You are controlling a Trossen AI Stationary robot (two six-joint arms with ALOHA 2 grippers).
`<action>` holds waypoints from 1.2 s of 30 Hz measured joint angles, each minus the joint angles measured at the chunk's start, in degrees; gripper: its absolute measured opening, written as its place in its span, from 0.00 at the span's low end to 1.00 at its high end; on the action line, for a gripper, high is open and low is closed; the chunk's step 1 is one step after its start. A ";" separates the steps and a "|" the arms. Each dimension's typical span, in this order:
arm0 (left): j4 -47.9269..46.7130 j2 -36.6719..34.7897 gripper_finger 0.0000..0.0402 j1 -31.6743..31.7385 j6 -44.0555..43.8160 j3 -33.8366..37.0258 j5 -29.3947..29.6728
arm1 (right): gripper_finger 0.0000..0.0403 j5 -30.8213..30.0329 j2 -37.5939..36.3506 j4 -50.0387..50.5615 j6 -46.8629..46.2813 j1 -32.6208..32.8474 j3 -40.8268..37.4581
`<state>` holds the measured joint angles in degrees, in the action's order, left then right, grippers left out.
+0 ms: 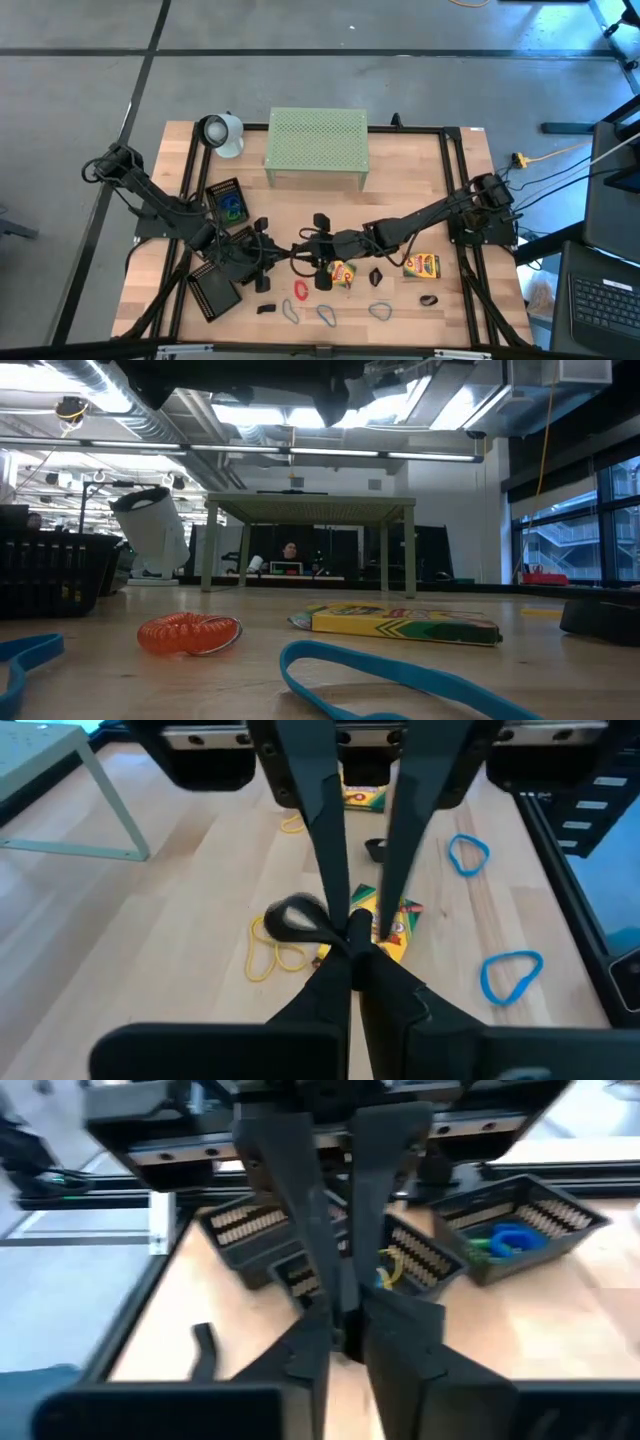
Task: Pick & Place Office Desk Supplies
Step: Put the black rubber band into the middle black bin
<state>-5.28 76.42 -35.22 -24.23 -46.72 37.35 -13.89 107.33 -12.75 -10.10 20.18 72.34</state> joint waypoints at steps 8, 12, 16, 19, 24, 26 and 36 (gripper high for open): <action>-1.26 -0.04 0.01 0.04 -1.69 -0.02 -0.62 | 0.41 2.78 -4.36 3.63 0.06 -0.41 0.00; -1.93 -0.04 0.01 -0.02 -4.46 -0.03 -3.17 | 0.50 2.78 -9.51 11.89 -0.49 -0.41 0.00; -8.11 -0.04 0.01 -0.78 -12.18 -0.04 -10.33 | 0.53 2.76 -13.20 18.80 -4.56 0.10 0.00; -16.60 -0.04 0.01 -1.70 -19.57 -0.04 -17.07 | 0.54 2.78 -13.73 22.14 -6.06 0.96 0.00; -33.39 -0.04 0.02 -3.46 -33.18 -0.04 -23.43 | 0.52 2.77 -13.59 26.96 -8.12 2.48 0.00; -38.76 -0.04 0.02 -4.00 -36.78 -0.04 -23.57 | 0.51 1.77 -13.46 28.73 -9.26 2.99 -0.02; -44.74 -0.04 0.02 -4.39 -38.15 -0.04 -22.48 | 0.48 -1.81 -13.46 35.12 -15.70 3.94 -0.02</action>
<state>-50.02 76.38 -39.62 -62.38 -46.76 14.87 -15.71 93.86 22.37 -25.80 24.12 72.31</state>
